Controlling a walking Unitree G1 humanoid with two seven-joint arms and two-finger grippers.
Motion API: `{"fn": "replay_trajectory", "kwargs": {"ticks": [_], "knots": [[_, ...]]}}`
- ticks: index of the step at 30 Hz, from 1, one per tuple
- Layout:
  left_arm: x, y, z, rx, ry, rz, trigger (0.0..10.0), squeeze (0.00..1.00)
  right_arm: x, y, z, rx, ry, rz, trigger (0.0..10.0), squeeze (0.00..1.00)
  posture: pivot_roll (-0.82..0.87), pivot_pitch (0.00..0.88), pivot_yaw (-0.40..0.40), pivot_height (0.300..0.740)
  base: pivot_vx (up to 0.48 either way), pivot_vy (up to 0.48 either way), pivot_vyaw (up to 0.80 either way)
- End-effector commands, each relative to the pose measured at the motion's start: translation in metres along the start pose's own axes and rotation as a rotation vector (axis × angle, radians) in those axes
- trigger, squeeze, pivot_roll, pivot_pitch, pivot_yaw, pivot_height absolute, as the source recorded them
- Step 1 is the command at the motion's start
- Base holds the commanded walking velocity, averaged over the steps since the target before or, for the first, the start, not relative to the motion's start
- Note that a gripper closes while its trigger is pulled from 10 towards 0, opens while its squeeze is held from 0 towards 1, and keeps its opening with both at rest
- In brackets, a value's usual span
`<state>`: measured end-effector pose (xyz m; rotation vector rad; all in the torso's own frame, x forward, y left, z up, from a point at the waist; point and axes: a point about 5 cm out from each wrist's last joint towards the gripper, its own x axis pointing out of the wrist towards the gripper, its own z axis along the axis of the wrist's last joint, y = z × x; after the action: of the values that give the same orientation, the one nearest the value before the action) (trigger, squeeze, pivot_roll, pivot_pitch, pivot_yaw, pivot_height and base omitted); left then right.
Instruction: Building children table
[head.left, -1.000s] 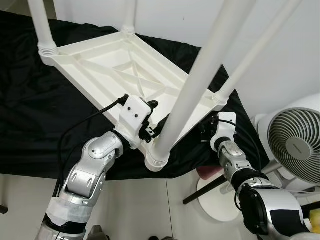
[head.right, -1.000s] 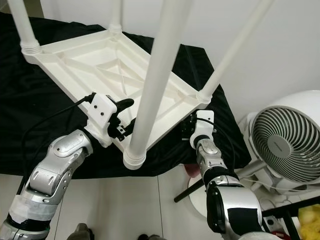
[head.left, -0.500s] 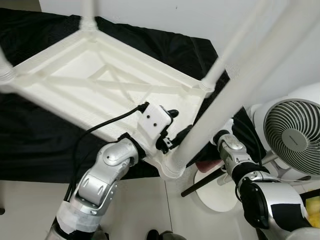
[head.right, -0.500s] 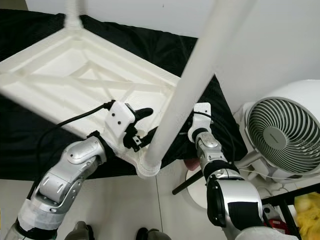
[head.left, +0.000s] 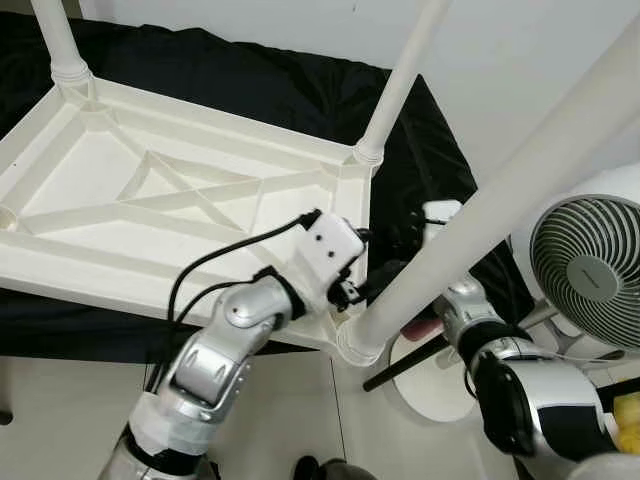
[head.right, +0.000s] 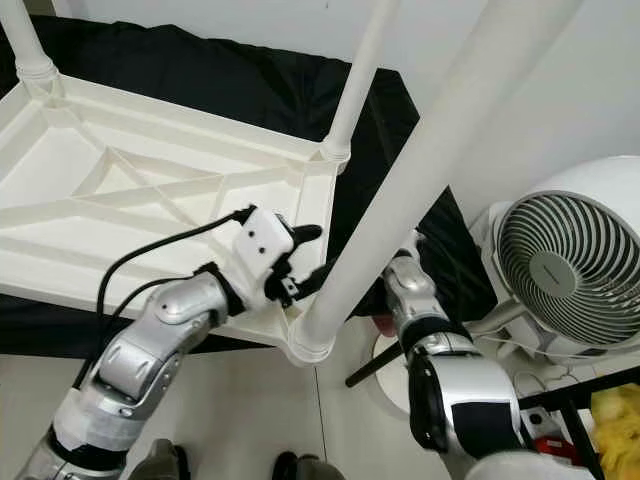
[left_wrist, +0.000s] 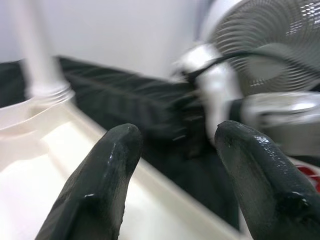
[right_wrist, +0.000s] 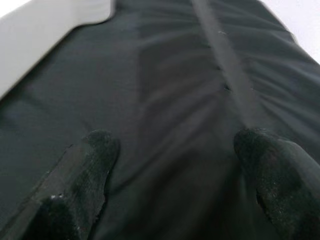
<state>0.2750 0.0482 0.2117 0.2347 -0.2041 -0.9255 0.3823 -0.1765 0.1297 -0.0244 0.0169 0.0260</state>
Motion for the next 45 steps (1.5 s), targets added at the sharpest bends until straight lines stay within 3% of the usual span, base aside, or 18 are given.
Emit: {"fn": "replay_trajectory", "kwargs": {"ticks": [1, 3, 7, 8, 10, 11, 12, 21, 26, 32, 36, 38, 43, 45], "knots": [[0.000, 0.001, 0.000, 0.005, -0.006, 0.043, 10.0, 0.00, -0.005, -0.009, -0.008, 0.038, 0.011, -0.026, 10.0, 0.00, 0.15, 0.166, -0.179, 0.740, 0.000, 0.000, 0.00], [-0.008, 0.011, -0.004, 0.020, 0.015, 0.056, 10.0, 0.00, -0.011, -0.018, -0.009, 0.113, -0.050, -0.037, 10.0, 0.00, 0.15, 0.159, -0.176, 0.740, 0.000, 0.000, 0.00], [-0.025, 0.018, -0.007, 0.023, 0.036, 0.013, 10.0, 0.00, -0.021, -0.029, -0.013, 0.143, -0.102, -0.055, 10.0, 0.00, 0.14, 0.149, -0.175, 0.740, 0.000, 0.000, 0.00], [-0.025, 0.018, -0.007, 0.023, 0.036, 0.013, 10.0, 0.00, -0.021, -0.029, -0.013, 0.143, -0.102, -0.055, 10.0, 0.00, 0.14, 0.149, -0.175, 0.740, 0.000, 0.000, 0.00], [-0.046, 0.016, -0.011, 0.024, 0.056, -0.090, 10.0, 0.00, -0.032, -0.033, -0.022, 0.107, -0.117, -0.027, 10.0, 0.00, 0.15, 0.137, -0.180, 0.740, 0.000, 0.000, 0.00], [-0.046, 0.016, -0.011, 0.024, 0.056, -0.090, 10.0, 0.00, -0.032, -0.033, -0.022, 0.107, -0.117, -0.027, 10.0, 0.00, 0.15, 0.137, -0.180, 0.740, 0.000, 0.000, 0.00], [-0.057, 0.013, -0.014, 0.015, 0.080, -0.160, 10.0, 0.00, -0.038, -0.033, -0.027, 0.076, -0.118, -0.001, 10.0, 0.00, 0.15, 0.131, -0.179, 0.740, 0.000, 0.000, 0.00], [-0.076, 0.003, -0.024, 0.010, 0.164, -0.301, 10.0, 0.00, -0.051, -0.038, -0.035, 0.063, -0.124, 0.016, 10.0, 0.00, 0.15, 0.117, -0.177, 0.740, 0.000, 0.000, 0.00], [-0.081, 0.001, -0.026, 0.010, 0.191, -0.336, 10.0, 0.00, -0.056, -0.040, -0.036, 0.063, -0.128, 0.022, 10.0, 0.00, 0.15, 0.110, -0.175, 0.740, 0.000, 0.000, 0.00], [-0.088, 0.005, -0.046, 0.089, 0.321, -0.371, 10.0, 0.00, -0.057, -0.047, -0.030, 0.060, -0.147, 0.002, 10.0, 0.00, 0.15, 0.086, -0.175, 0.740, 0.000, 0.000, 0.00], [-0.089, 0.006, -0.051, 0.118, 0.352, -0.383, 10.0, 0.00, -0.057, -0.048, -0.028, 0.057, -0.150, -0.002, 10.0, 0.00, 0.14, 0.083, -0.175, 0.740, 0.000, 0.000, 0.00], [-0.092, 0.013, -0.060, 0.179, 0.415, -0.372, 10.0, 0.00, -0.057, -0.050, -0.026, 0.057, -0.154, -0.008, 10.0, 0.00, 0.14, 0.080, -0.170, 0.740, 0.000, 0.000, 0.00], [-0.091, 0.015, -0.064, 0.192, 0.441, -0.359, 10.0, 0.00, -0.057, -0.051, -0.026, 0.057, -0.156, -0.011, 10.0, 0.00, 0.13, 0.072, -0.166, 0.740, 0.000, 0.000, 0.00], [-0.079, 0.033, -0.068, 0.247, 0.437, -0.265, 10.0, 0.00, -0.058, -0.050, -0.025, 0.061, -0.159, -0.018, 10.0, 0.00, 0.12, 0.062, -0.160, 0.740, 0.000, 0.000, 0.00]]}}
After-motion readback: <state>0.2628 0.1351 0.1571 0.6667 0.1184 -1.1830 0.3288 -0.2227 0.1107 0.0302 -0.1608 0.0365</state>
